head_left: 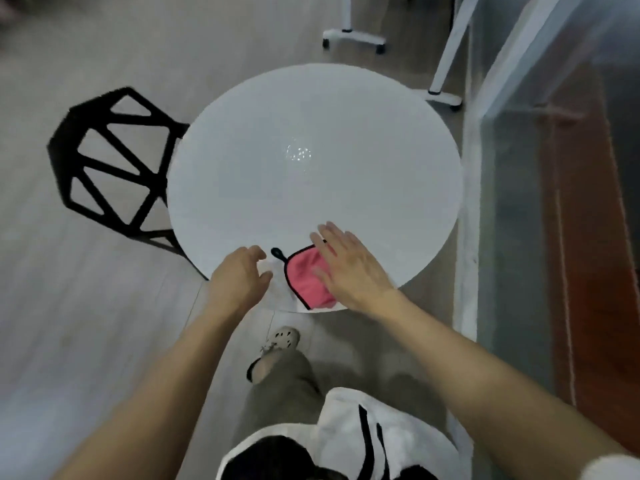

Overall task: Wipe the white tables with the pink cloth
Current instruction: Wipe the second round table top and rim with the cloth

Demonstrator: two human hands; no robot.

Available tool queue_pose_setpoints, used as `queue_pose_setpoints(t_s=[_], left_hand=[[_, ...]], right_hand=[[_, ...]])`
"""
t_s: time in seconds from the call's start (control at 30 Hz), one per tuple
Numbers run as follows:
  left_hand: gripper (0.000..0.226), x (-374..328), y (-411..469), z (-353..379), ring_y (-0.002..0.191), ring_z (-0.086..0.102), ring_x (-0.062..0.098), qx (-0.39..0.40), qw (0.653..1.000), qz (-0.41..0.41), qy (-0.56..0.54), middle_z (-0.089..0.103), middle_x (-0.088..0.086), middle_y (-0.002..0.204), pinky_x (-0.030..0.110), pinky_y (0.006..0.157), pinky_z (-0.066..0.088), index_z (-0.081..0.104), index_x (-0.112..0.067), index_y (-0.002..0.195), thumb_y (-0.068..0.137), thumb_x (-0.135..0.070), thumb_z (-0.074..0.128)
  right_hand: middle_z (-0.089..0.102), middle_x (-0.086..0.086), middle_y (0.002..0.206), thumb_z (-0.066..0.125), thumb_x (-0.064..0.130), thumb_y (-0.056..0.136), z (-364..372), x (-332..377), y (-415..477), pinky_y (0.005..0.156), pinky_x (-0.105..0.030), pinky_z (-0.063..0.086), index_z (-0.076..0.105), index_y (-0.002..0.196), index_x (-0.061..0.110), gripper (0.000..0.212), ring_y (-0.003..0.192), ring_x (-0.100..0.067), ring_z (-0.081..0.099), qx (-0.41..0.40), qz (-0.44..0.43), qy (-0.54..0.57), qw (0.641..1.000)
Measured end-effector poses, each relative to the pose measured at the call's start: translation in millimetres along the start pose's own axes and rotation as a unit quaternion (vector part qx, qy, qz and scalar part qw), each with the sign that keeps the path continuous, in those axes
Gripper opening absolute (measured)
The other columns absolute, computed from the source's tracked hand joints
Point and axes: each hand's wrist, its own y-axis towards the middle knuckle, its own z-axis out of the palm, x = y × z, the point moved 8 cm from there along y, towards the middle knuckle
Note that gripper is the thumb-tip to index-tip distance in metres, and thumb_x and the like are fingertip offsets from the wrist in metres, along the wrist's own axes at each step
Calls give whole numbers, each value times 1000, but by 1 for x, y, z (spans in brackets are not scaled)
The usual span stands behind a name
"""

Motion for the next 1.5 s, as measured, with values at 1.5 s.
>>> queue_pose_setpoints(t_s=[1.5], left_hand=[[80,-14,-65,42,101,64,32,62,987,-90,117,63,5,128,44,83,54,39,-21,139,85,-56,87]], right_hand=[[-3,-11,181,17,69,108,60,34,11,135,-48,-6,10,173,34,75,168,-26,-6,32,-161,-48,985]])
